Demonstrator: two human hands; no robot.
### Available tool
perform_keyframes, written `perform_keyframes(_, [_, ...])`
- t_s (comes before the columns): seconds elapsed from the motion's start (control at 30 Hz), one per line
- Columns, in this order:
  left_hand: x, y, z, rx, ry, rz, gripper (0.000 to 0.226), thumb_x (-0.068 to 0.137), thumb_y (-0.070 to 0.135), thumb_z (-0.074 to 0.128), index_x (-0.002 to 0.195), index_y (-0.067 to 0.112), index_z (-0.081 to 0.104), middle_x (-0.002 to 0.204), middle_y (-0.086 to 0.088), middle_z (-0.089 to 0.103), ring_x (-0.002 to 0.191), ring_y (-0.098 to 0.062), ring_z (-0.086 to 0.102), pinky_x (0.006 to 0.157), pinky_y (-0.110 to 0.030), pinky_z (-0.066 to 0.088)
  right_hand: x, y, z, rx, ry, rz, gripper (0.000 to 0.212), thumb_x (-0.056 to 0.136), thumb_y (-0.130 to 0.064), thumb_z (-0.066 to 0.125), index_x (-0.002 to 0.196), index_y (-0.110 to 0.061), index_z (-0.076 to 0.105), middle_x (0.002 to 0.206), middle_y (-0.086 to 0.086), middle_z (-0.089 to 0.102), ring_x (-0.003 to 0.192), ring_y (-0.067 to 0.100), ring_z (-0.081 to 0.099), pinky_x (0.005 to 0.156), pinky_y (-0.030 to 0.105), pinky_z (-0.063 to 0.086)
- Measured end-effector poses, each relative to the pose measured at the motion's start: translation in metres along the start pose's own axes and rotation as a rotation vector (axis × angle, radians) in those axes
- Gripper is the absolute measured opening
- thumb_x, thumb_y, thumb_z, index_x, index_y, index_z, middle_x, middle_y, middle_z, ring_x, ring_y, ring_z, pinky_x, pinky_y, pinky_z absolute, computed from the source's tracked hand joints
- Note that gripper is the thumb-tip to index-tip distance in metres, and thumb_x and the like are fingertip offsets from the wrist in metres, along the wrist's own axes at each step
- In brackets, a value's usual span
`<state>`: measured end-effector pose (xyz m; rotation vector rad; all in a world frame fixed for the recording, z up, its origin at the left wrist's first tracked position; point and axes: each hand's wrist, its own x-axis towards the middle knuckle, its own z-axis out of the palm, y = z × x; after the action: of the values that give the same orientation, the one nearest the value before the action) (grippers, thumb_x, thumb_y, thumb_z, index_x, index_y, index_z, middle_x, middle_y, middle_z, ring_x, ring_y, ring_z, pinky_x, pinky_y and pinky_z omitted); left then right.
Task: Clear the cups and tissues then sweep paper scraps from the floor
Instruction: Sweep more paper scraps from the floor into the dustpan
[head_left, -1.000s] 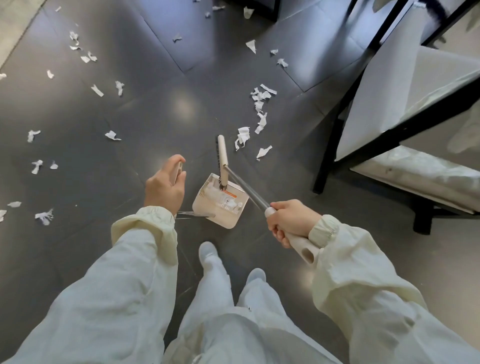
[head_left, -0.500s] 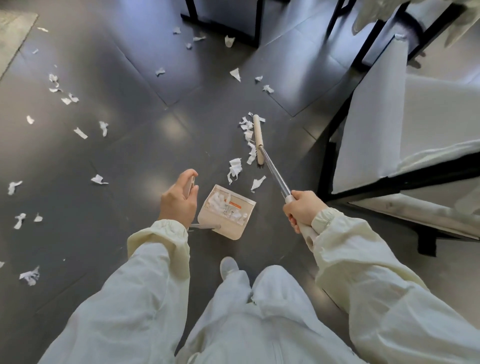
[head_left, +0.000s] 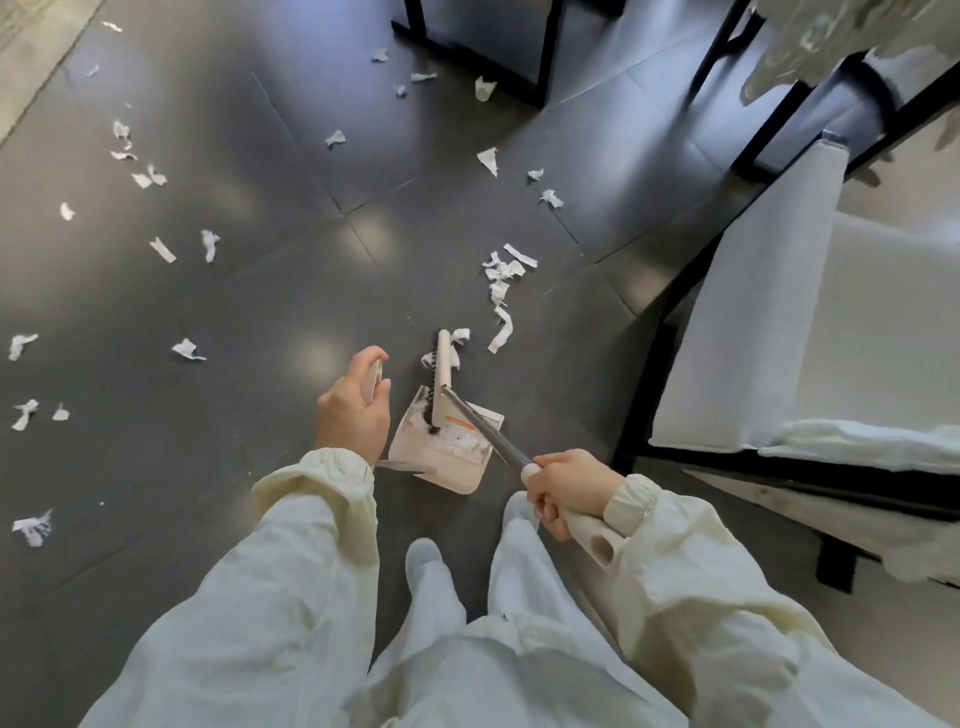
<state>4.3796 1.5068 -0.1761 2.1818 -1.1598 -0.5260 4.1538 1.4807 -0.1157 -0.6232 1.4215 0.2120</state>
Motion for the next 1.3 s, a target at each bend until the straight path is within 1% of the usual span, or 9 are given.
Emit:
perform_keyframes(0.17, [0.008,0.003,-0.005,0.012,0.048,-0.020,0.028,0.089,0.010,0.060,0.115,0.020,0.061,0.096,-0.011,0.068,0.084,-0.036,0.059,0.080,-0.034,0.045,-0.019,-0.033,-0.007,-0.170,0.035,-0.140,0.020,0.089,0.000,0.039,0.071,-0.006,0.045,0.055,0.005,0.040,0.032,0.010,0.037,0.038,0.014,0.034])
perform_keyframes(0.3, [0.018,0.006,-0.005,0.028,0.054,-0.032,0.026,0.089,0.011,0.060,0.113,0.021,0.062,0.092,-0.012,0.068,0.081,-0.036,0.059,0.078,-0.036,0.045,-0.019,-0.065,-0.027,-0.287,0.107,-0.200,0.020,0.089,0.000,0.039,0.072,-0.007,0.046,0.059,0.008,0.043,0.042,0.015,0.039,0.039,0.018,0.036])
perform_keyframes(0.43, [0.030,0.000,-0.015,0.052,0.083,-0.046,0.025,0.089,0.011,0.060,0.112,0.021,0.062,0.090,-0.011,0.068,0.079,-0.033,0.059,0.076,-0.032,0.042,-0.007,-0.099,-0.048,-0.231,0.167,-0.224,0.019,0.088,0.004,0.040,0.074,-0.006,0.048,0.048,0.006,0.043,0.032,0.011,0.038,0.036,0.017,0.034])
perform_keyframes(0.6, [0.058,-0.006,-0.028,0.050,0.066,-0.082,0.024,0.089,0.012,0.060,0.112,0.020,0.061,0.085,-0.010,0.065,0.076,-0.032,0.057,0.076,-0.032,0.043,0.030,-0.133,-0.058,-0.183,0.293,-0.280,0.016,0.091,-0.001,0.039,0.094,-0.005,0.054,0.056,0.008,0.043,0.039,0.015,0.038,0.037,0.019,0.034])
perform_keyframes(0.73, [0.088,-0.015,-0.032,0.061,0.021,-0.073,0.024,0.089,0.014,0.060,0.112,0.024,0.061,0.082,-0.007,0.063,0.075,-0.031,0.056,0.074,-0.031,0.043,0.072,-0.160,-0.065,-0.265,0.403,-0.277,0.037,0.092,-0.005,0.040,0.128,-0.011,0.050,0.068,0.010,0.048,0.041,0.017,0.042,0.032,0.016,0.034])
perform_keyframes(0.87, [0.112,-0.022,-0.037,0.065,0.018,-0.077,0.025,0.089,0.014,0.061,0.112,0.025,0.062,0.087,-0.006,0.066,0.078,-0.030,0.058,0.076,-0.032,0.044,0.109,-0.188,-0.067,-0.372,0.474,-0.243,0.034,0.092,-0.009,0.040,0.123,-0.008,0.055,0.070,0.009,0.052,0.044,0.019,0.048,0.038,0.022,0.039])
perform_keyframes(1.03, [0.158,-0.022,-0.039,0.016,0.050,-0.074,0.026,0.087,0.010,0.063,0.110,0.022,0.064,0.082,0.003,0.061,0.073,-0.022,0.054,0.074,-0.025,0.041,0.141,-0.219,-0.062,-0.321,0.337,-0.187,0.043,0.092,-0.004,0.044,0.134,0.000,0.045,0.066,0.007,0.046,0.053,0.020,0.045,0.040,0.021,0.043])
perform_keyframes(1.13, [0.180,-0.016,-0.036,-0.008,0.001,-0.053,0.026,0.087,0.010,0.062,0.110,0.023,0.063,0.082,0.003,0.061,0.074,-0.022,0.054,0.075,-0.025,0.041,0.133,-0.219,-0.045,-0.501,0.291,-0.145,0.041,0.093,-0.007,0.039,0.135,-0.005,0.043,0.063,0.009,0.049,0.055,0.024,0.050,0.051,0.027,0.045])
perform_keyframes(1.3, [0.214,-0.003,-0.026,-0.034,-0.051,0.010,0.026,0.087,0.012,0.062,0.109,0.025,0.062,0.084,0.002,0.063,0.080,-0.030,0.058,0.080,-0.030,0.045,0.096,-0.205,-0.026,-0.631,0.114,-0.154,0.037,0.089,-0.008,0.045,0.125,0.000,0.051,0.060,0.004,0.049,0.045,0.015,0.046,0.039,0.020,0.040])
